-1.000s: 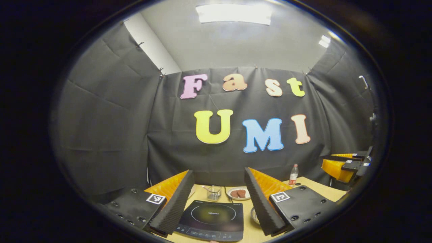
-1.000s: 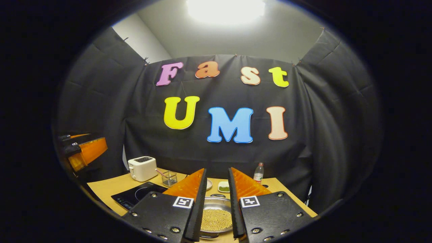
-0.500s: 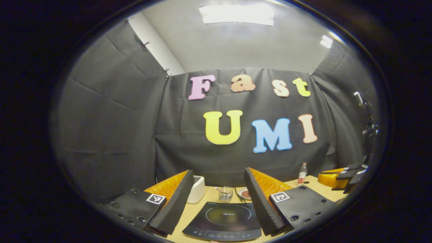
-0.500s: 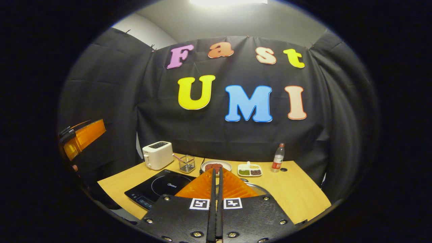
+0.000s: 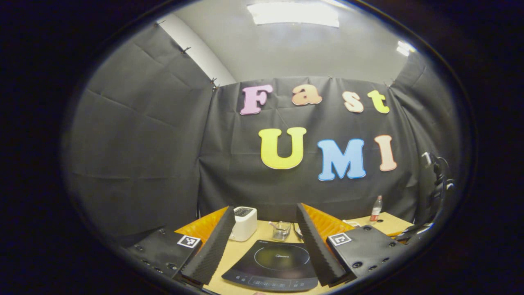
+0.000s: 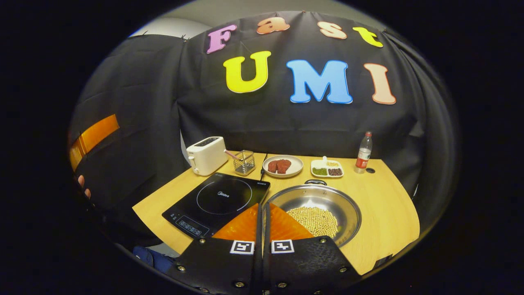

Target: First push the handle of the pot to place it horizontally, then grasp the pot with both hands and set it on the induction cooktop.

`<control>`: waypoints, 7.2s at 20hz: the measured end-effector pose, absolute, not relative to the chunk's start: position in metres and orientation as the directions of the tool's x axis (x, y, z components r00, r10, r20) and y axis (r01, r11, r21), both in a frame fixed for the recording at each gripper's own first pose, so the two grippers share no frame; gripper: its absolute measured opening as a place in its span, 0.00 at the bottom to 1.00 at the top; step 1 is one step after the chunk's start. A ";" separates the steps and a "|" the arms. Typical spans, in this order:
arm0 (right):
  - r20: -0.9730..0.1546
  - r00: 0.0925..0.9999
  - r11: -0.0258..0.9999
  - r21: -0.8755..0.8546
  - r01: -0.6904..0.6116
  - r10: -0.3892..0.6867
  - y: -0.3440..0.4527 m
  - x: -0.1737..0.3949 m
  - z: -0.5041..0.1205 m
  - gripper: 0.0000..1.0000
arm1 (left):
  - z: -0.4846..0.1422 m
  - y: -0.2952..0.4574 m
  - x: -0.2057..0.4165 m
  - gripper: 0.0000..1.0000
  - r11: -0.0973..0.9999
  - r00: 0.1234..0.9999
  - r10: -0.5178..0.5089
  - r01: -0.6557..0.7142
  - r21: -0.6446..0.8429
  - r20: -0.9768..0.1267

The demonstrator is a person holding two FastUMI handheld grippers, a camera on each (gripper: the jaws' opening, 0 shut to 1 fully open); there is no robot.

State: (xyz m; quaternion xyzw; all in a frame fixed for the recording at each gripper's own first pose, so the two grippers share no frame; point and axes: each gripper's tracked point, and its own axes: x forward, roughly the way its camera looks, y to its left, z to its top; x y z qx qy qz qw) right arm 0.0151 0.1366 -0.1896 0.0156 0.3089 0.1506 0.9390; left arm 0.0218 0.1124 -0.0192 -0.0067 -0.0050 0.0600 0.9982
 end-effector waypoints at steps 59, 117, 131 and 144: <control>-0.921 0.356 0.984 0.116 -0.133 0.157 0.007 -0.036 -0.340 0.01 | -0.036 -0.008 0.082 1.00 1.000 0.999 0.030 -0.030 -0.008 -0.040; -0.677 0.733 0.981 0.088 0.172 -0.068 -0.145 0.149 -0.303 0.95 | -0.225 -0.155 0.226 0.94 0.978 0.902 -0.206 0.207 -0.039 -0.380; -0.735 0.663 0.978 0.001 0.209 -0.142 -0.140 0.169 -0.351 0.97 | -0.350 -0.178 0.272 1.00 0.955 0.754 -0.273 0.285 -0.076 -0.598; -0.798 0.587 0.979 -0.017 0.201 -0.134 -0.147 0.165 -0.383 0.73 | -0.386 -0.168 0.266 0.88 0.966 0.704 -0.203 0.258 -0.021 -0.681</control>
